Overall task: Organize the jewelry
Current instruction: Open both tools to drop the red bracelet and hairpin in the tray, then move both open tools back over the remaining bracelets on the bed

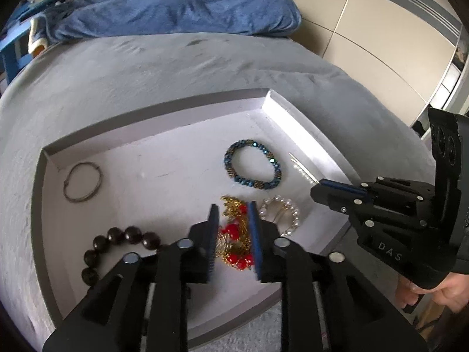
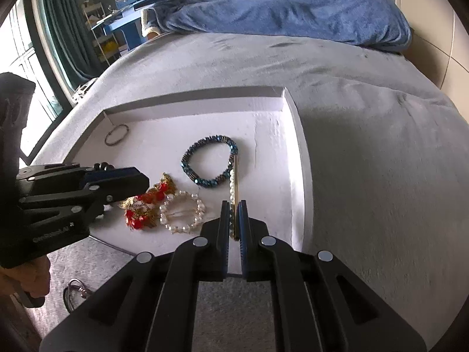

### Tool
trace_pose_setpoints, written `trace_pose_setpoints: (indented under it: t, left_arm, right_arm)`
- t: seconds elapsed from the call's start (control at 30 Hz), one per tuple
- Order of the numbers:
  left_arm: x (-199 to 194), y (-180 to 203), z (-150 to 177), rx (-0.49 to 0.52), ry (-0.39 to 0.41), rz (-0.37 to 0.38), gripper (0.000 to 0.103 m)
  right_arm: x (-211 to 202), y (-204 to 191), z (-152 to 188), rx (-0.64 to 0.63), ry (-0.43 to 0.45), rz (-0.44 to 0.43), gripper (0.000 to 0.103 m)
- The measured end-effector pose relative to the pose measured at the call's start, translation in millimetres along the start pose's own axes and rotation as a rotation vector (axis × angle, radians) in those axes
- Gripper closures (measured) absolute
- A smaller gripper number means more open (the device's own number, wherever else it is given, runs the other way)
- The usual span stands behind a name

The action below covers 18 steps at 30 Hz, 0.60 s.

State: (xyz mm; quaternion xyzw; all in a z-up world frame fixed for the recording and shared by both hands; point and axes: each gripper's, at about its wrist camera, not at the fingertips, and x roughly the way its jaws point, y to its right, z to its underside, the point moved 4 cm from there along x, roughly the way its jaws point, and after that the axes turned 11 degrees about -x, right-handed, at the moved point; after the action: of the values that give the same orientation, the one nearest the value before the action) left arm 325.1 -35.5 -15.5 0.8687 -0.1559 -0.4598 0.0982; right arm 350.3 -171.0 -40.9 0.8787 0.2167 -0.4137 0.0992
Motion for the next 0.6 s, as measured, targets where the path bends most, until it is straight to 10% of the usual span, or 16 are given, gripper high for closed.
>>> trace_pose_setpoints:
  t: [0.23,0.6]
  left_arm:
    - [-23,4,1,-0.007,0.072,0.006,0.043]
    - [-74,-9,22,-0.042,0.172,-0.013,0.031]
  right_arm:
    - [-7,1,2,0.014,0.020,-0.006,0.087]
    - [-42,-9,9,0.048,0.119,-0.004,0.059]
